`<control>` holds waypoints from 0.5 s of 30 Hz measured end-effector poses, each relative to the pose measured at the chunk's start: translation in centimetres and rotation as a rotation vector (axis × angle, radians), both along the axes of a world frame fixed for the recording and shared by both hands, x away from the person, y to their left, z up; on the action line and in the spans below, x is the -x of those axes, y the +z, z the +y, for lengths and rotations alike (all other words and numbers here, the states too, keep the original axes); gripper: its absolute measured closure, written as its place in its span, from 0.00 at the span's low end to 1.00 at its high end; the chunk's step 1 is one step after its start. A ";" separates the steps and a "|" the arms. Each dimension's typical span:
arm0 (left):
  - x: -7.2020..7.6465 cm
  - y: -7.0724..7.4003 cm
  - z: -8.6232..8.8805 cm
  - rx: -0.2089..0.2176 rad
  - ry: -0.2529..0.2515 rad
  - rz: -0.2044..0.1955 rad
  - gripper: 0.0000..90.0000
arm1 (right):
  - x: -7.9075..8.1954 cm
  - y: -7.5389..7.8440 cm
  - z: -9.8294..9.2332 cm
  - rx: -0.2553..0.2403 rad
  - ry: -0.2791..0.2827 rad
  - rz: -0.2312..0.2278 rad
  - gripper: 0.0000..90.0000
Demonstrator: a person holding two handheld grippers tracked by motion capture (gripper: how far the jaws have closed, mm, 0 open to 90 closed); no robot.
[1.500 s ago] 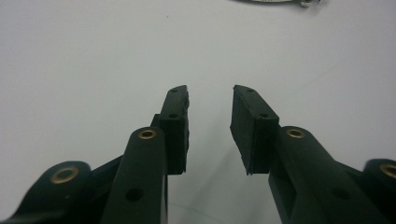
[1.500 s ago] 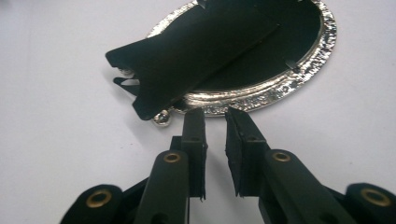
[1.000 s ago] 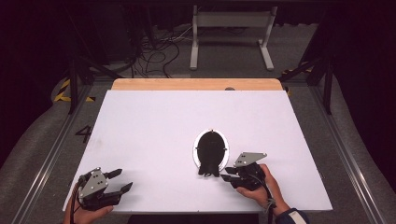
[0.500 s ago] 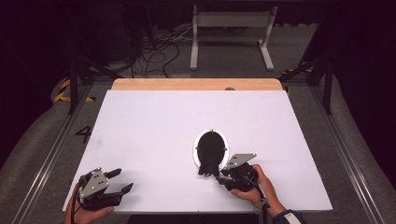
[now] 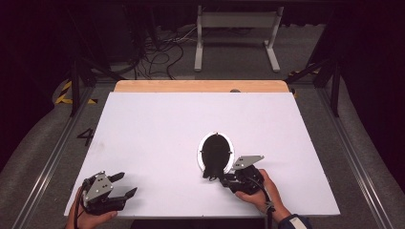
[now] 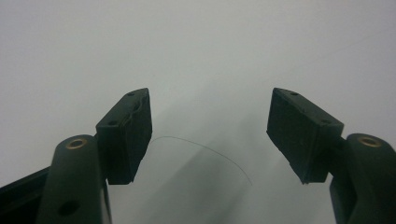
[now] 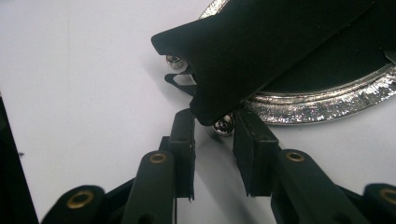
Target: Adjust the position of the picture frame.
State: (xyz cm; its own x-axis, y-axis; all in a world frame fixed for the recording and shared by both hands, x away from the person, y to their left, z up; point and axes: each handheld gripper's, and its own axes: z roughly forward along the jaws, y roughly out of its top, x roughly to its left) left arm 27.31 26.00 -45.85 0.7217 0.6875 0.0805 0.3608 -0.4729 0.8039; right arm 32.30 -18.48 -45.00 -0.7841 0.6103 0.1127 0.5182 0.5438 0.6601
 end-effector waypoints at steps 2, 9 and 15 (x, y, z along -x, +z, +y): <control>-0.1 -0.1 0.0 0.010 -0.001 0.006 0.34 | -0.1 -0.1 -0.1 -0.018 -0.005 0.009 0.76; -0.5 -0.2 -0.1 0.014 -0.009 0.015 0.33 | -0.2 -0.1 0.1 -0.020 -0.014 0.010 0.73; -0.5 -0.3 -0.2 0.009 -0.015 0.017 0.33 | -0.3 -0.2 -0.1 -0.046 -0.016 0.023 0.74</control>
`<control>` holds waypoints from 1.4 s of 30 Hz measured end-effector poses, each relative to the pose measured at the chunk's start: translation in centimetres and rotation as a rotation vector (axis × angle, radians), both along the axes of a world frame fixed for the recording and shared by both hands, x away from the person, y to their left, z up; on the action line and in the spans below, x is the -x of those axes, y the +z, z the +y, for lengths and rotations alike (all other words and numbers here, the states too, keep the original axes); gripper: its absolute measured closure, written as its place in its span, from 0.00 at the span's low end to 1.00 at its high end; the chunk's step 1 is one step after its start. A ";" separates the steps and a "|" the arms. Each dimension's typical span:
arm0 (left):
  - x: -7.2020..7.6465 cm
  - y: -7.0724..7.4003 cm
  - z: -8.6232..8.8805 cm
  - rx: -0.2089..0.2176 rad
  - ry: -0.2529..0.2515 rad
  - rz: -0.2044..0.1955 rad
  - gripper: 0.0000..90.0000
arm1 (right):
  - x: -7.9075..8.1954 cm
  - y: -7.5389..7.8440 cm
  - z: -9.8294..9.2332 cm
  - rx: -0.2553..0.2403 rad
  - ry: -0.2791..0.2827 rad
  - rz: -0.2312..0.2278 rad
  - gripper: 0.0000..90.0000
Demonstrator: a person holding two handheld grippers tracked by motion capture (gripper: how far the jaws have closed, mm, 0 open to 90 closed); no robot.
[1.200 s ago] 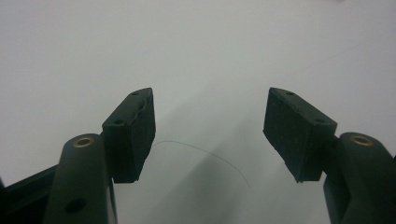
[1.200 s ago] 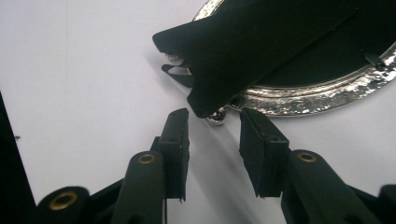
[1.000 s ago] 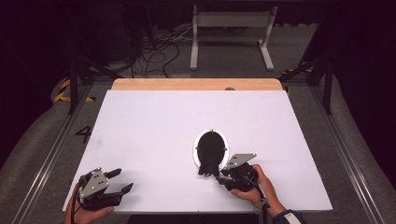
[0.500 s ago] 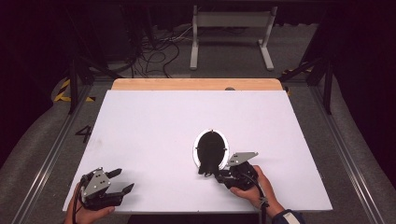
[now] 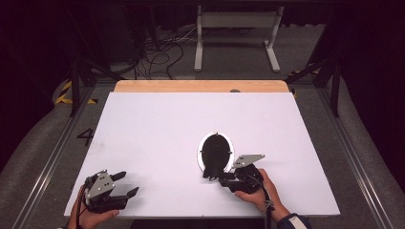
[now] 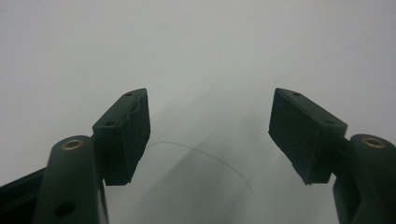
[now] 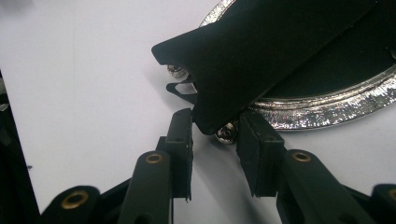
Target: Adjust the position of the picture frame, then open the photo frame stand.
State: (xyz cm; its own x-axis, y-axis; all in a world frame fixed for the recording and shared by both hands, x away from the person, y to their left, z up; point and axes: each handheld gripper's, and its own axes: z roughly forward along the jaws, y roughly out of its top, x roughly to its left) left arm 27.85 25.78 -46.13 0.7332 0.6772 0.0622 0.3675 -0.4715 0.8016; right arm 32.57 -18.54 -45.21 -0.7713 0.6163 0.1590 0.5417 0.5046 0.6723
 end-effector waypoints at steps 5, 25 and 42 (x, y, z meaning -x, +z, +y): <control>0.1 -0.1 0.0 -0.001 0.003 0.001 0.33 | 0.0 -0.1 -0.1 -0.016 -0.004 0.008 0.74; -0.3 -0.2 -0.6 -0.025 -0.009 0.013 0.29 | -1.4 -0.8 -1.2 -0.229 -0.066 0.160 0.68; -1.6 -0.4 -2.7 -0.073 -0.041 0.027 0.27 | -2.8 -1.5 -2.1 -0.521 -0.189 0.383 0.68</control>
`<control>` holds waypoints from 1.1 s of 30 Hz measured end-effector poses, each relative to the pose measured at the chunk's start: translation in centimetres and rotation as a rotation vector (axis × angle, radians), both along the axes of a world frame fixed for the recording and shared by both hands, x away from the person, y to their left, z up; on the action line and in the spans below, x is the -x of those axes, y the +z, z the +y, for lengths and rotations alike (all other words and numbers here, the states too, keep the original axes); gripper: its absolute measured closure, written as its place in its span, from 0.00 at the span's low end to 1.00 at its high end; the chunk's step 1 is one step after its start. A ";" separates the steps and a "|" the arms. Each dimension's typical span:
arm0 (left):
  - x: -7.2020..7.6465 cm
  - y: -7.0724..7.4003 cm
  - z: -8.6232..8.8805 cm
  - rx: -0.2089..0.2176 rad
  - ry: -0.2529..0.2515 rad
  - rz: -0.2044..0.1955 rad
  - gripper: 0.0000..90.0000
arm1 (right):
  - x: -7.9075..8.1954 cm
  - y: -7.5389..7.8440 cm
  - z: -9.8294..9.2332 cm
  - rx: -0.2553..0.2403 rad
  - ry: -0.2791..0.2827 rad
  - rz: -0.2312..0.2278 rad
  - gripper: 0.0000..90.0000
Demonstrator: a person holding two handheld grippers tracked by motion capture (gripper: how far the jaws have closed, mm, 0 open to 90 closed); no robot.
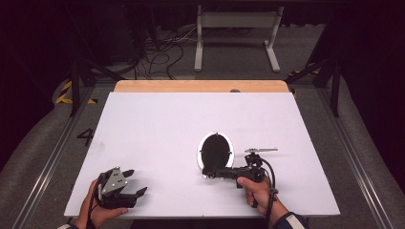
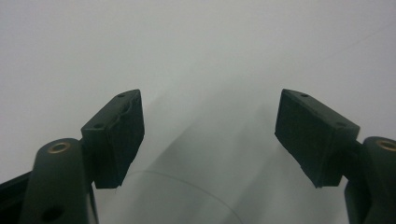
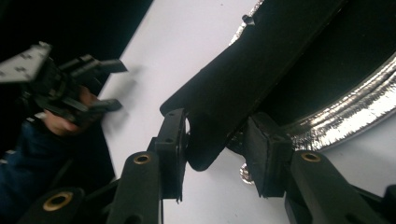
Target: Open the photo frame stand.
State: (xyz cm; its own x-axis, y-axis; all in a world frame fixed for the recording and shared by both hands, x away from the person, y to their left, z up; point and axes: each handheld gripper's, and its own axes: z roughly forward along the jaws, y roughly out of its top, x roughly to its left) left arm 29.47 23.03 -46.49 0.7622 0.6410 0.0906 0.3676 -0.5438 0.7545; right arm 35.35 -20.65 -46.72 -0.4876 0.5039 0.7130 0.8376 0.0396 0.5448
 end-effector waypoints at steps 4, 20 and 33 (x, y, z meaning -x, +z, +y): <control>-1.3 0.1 -1.1 0.014 -0.026 0.019 0.27 | -1.0 -0.7 0.2 -0.065 -0.043 0.070 0.66; -6.6 1.3 -7.4 0.084 -0.134 0.026 0.27 | -2.9 -1.1 0.5 -0.089 -0.015 0.068 0.70; -10.4 0.9 -11.0 0.209 -0.198 0.137 0.24 | -2.5 -0.4 0.8 -0.042 0.042 -0.057 0.73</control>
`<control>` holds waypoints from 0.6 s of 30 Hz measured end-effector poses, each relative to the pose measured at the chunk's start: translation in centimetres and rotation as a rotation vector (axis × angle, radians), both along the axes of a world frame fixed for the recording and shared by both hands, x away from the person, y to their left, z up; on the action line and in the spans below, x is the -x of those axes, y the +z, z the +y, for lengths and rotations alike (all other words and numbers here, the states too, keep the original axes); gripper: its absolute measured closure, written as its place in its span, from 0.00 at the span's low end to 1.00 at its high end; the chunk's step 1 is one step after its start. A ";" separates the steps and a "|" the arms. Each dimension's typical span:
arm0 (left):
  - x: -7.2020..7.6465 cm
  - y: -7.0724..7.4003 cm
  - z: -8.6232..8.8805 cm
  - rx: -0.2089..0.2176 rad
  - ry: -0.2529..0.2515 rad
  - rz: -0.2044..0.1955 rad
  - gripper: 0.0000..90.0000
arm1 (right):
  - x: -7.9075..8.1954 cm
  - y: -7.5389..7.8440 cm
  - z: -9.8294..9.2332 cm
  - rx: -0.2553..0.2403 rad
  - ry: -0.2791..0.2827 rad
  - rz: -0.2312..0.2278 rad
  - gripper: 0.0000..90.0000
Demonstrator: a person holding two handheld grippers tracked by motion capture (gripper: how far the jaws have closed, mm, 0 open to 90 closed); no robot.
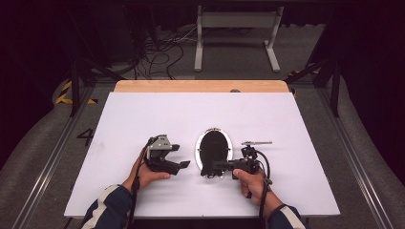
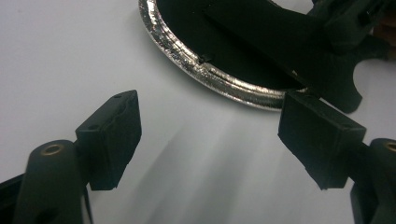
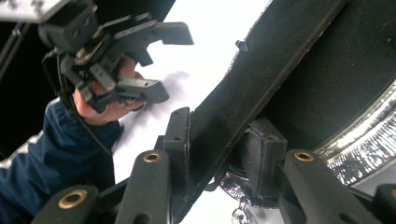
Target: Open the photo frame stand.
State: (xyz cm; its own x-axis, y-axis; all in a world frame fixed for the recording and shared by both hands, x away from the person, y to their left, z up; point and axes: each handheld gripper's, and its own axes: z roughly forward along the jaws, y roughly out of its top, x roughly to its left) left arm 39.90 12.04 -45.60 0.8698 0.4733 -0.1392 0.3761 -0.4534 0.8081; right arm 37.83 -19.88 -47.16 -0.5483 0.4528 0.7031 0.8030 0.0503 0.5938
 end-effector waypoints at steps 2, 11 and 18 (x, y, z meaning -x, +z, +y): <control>-0.4 0.0 -0.4 0.023 -0.011 0.011 0.24 | 0.2 0.4 0.2 0.026 0.017 -0.048 0.74; -1.9 -0.5 -2.1 0.060 -0.039 0.075 0.22 | 1.2 1.2 0.7 0.090 0.071 -0.205 0.77; -2.2 -0.7 -2.6 0.074 -0.082 0.112 0.20 | 1.4 1.2 0.5 0.087 0.106 -0.243 0.78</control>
